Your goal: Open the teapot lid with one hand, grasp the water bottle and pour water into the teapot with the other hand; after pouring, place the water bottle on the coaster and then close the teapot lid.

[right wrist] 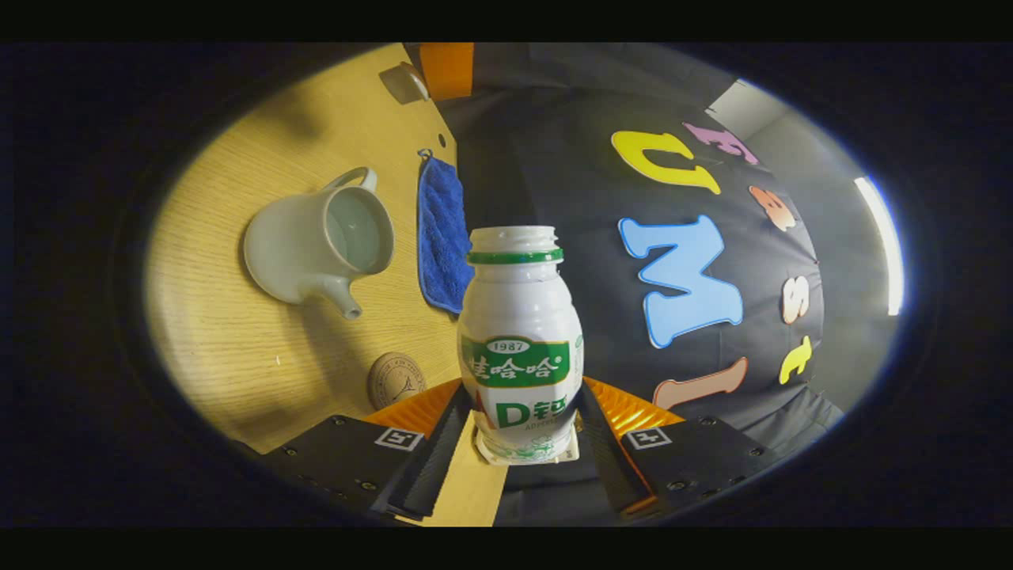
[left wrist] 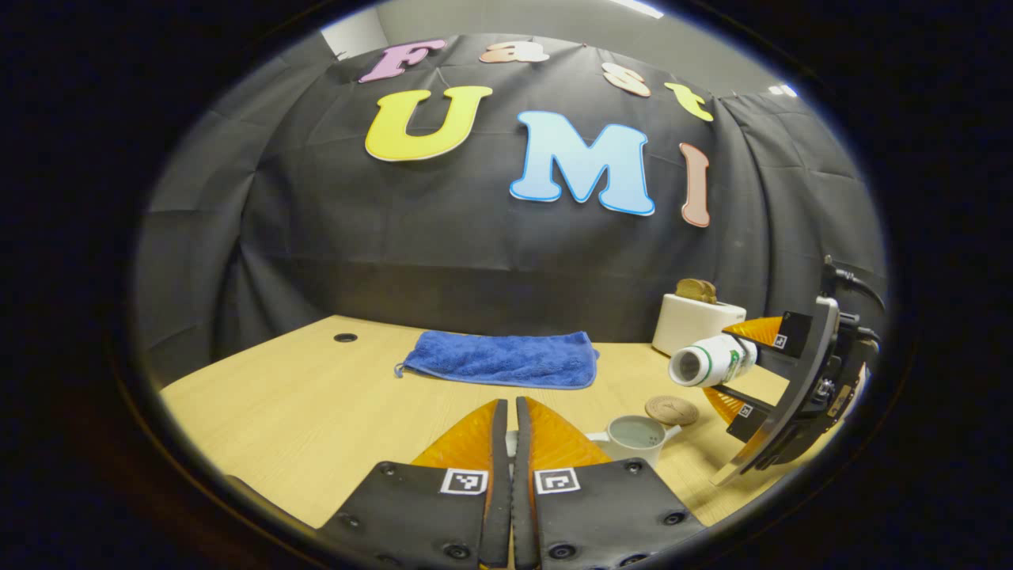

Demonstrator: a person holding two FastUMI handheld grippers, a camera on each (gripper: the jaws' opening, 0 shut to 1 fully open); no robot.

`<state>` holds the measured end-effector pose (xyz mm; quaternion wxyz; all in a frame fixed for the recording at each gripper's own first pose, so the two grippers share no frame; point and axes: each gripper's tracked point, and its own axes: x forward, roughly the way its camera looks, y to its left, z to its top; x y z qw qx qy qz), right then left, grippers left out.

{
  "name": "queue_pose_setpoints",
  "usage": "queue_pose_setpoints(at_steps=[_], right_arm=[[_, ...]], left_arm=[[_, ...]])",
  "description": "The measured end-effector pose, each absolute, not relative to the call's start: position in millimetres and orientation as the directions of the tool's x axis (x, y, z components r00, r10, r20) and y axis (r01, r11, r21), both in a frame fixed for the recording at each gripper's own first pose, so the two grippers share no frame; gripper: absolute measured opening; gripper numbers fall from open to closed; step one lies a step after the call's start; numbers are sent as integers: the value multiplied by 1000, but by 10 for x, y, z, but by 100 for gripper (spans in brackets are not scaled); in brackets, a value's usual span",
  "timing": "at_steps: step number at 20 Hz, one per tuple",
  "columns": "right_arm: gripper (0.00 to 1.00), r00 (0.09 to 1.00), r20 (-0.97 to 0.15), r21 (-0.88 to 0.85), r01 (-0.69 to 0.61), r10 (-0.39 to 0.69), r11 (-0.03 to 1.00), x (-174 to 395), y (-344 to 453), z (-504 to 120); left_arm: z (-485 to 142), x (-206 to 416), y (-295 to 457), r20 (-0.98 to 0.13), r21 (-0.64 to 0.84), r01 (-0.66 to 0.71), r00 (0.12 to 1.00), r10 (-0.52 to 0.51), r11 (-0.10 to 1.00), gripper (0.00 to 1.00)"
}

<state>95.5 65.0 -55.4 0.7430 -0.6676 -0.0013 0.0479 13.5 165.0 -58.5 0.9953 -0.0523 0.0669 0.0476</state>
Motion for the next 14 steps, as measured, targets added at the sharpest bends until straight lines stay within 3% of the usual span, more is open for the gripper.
queue_pose_setpoints(at_steps=[4,14], right_arm=[[78,994,-67,-996,-71,87,50,970,663,-563],[78,992,-57,-998,-54,111,-26,1029,694,-507]], left_arm=[[-604,130,1662,-141,-97,-103,986,89,990,4],[-616,136,1684,-146,-98,-103,985,88,990,8]])
